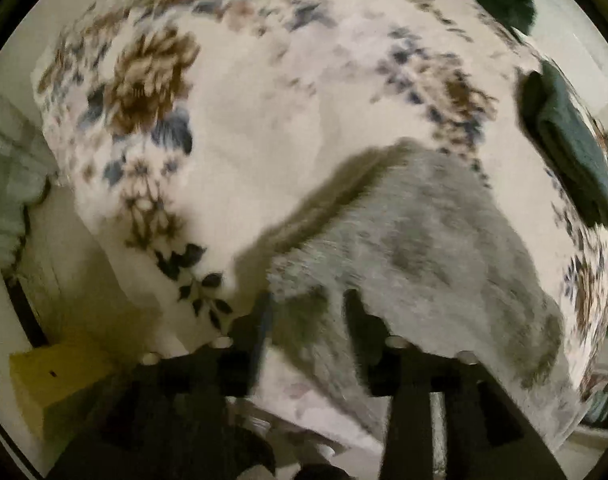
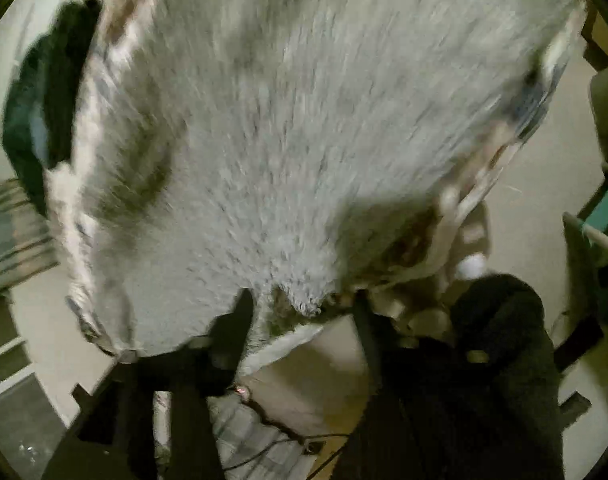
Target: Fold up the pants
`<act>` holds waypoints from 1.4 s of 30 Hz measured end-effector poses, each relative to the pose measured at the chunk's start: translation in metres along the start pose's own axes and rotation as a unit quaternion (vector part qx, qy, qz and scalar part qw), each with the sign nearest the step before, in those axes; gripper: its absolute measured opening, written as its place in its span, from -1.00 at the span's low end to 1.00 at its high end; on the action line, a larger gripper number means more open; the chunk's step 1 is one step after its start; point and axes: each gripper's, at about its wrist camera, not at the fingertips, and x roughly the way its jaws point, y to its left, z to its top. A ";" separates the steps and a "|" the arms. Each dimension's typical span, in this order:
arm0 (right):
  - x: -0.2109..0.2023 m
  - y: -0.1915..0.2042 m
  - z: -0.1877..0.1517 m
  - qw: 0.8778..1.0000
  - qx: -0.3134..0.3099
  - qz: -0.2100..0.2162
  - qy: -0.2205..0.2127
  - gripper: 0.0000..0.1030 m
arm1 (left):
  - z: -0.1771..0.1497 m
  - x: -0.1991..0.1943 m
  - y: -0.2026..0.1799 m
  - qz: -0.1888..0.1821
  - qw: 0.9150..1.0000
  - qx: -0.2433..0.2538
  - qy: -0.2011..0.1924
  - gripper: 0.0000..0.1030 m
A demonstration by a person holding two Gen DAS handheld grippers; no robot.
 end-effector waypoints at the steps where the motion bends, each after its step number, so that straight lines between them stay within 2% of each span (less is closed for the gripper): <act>1: -0.016 -0.007 0.006 1.000 0.001 0.006 -0.013 0.14 | -0.003 -0.007 -0.005 0.001 1.000 0.009 -0.006 0.30; 3: -0.050 -0.025 0.021 0.999 0.012 0.008 -0.047 0.15 | -0.013 -0.023 -0.025 0.000 0.999 0.028 -0.017 0.38; 6: -0.109 -0.063 0.056 0.993 0.049 -0.005 -0.111 0.15 | -0.035 -0.022 -0.064 -0.002 0.998 0.062 -0.007 0.38; 10: -0.190 -0.113 0.123 0.975 0.087 -0.003 -0.202 0.15 | -0.066 0.000 -0.117 -0.011 0.996 0.089 0.031 0.38; 14: -0.246 -0.163 0.202 0.957 0.120 0.002 -0.264 0.15 | -0.095 0.031 -0.164 0.010 0.991 0.118 0.058 0.38; 17: -0.259 -0.199 0.261 0.951 0.151 0.019 -0.268 0.15 | -0.110 0.055 -0.186 0.038 0.987 0.135 0.072 0.38; 19: -0.254 -0.217 0.299 0.951 0.168 0.029 -0.257 0.15 | -0.115 0.063 -0.193 0.052 0.986 0.139 0.077 0.38; 21: -0.245 -0.227 0.318 0.950 0.178 0.033 -0.253 0.14 | -0.120 0.069 -0.199 0.065 0.984 0.142 0.085 0.38; 22: -0.241 -0.229 0.326 0.952 0.179 0.031 -0.248 0.08 | -0.121 0.070 -0.201 0.068 0.984 0.142 0.084 0.38; 23: -0.238 -0.226 0.328 0.951 0.174 0.036 -0.254 -0.42 | -0.122 0.070 -0.204 0.071 0.983 0.145 0.084 0.38; 24: -0.241 -0.219 0.331 0.952 0.156 0.038 -0.261 -0.81 | -0.123 0.070 -0.206 0.075 0.982 0.149 0.083 0.38; 26: -0.249 -0.198 0.317 0.951 0.120 0.024 -0.284 -0.87 | -0.124 0.069 -0.212 0.081 0.982 0.153 0.080 0.38; 29: -0.271 -0.185 0.285 0.945 0.102 0.029 -0.308 -0.89 | -0.125 0.067 -0.224 0.086 0.980 0.158 0.079 0.38; 32: -0.292 -0.194 0.254 0.939 0.107 0.011 -0.327 -0.89 | -0.125 0.067 -0.236 0.086 0.980 0.163 0.078 0.38; 34: -0.288 -0.209 0.246 0.945 0.108 0.005 -0.308 -0.88 | -0.125 0.066 -0.242 0.084 0.980 0.163 0.079 0.38; 35: -0.281 -0.218 0.245 0.950 0.109 -0.005 -0.292 -0.85 | -0.128 0.065 -0.247 0.084 0.980 0.164 0.080 0.38; 37: -0.264 -0.238 0.245 0.961 0.129 0.009 -0.246 -0.68 | -0.127 0.062 -0.253 0.081 0.979 0.168 0.078 0.38; 39: -0.256 -0.252 0.240 0.959 0.156 0.048 -0.230 -0.05 | -0.126 0.057 -0.263 0.083 0.978 0.175 0.073 0.38; 41: -0.250 -0.257 0.233 0.954 0.172 0.081 -0.234 0.12 | -0.125 0.056 -0.268 0.084 0.978 0.179 0.071 0.38; 42: -0.245 -0.257 0.232 0.952 0.176 0.095 -0.232 0.13 | -0.124 0.057 -0.269 0.086 0.977 0.179 0.072 0.38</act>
